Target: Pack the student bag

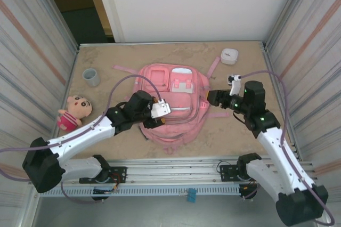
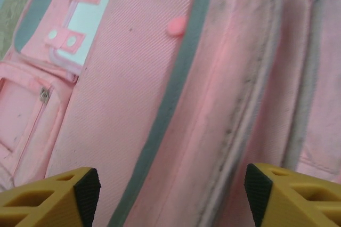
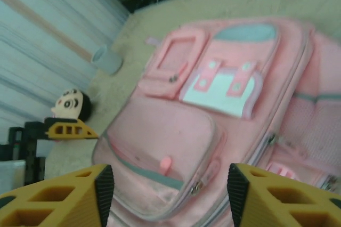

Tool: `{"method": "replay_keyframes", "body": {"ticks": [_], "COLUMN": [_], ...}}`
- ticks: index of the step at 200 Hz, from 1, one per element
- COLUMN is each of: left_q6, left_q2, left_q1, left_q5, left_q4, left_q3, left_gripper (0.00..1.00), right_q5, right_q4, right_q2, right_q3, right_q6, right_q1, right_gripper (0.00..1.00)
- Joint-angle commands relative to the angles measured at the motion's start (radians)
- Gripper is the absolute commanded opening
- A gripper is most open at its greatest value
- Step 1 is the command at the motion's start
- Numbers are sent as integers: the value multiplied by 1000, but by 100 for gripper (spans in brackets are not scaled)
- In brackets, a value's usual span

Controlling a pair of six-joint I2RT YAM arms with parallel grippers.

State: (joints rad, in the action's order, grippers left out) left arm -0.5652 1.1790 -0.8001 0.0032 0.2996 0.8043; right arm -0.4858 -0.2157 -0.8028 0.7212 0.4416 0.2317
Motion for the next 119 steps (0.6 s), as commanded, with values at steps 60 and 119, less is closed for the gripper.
{"method": "replay_keyframes", "body": {"ticks": [60,119], "left_q6": [-166,-118], "left_q2": [78,112], "left_q1": [40,79], "left_q5": [164,91], "left_q4": [113,-16], "left_q3": [27,9], "left_gripper": [85,65], "right_q5": [49,71], "right_q4": [17,32], "right_q2": [21,67], "right_q3": [22,43], "right_q6": [54,70], "right_q1": [-36,-56], "right_gripper": [69,71]}}
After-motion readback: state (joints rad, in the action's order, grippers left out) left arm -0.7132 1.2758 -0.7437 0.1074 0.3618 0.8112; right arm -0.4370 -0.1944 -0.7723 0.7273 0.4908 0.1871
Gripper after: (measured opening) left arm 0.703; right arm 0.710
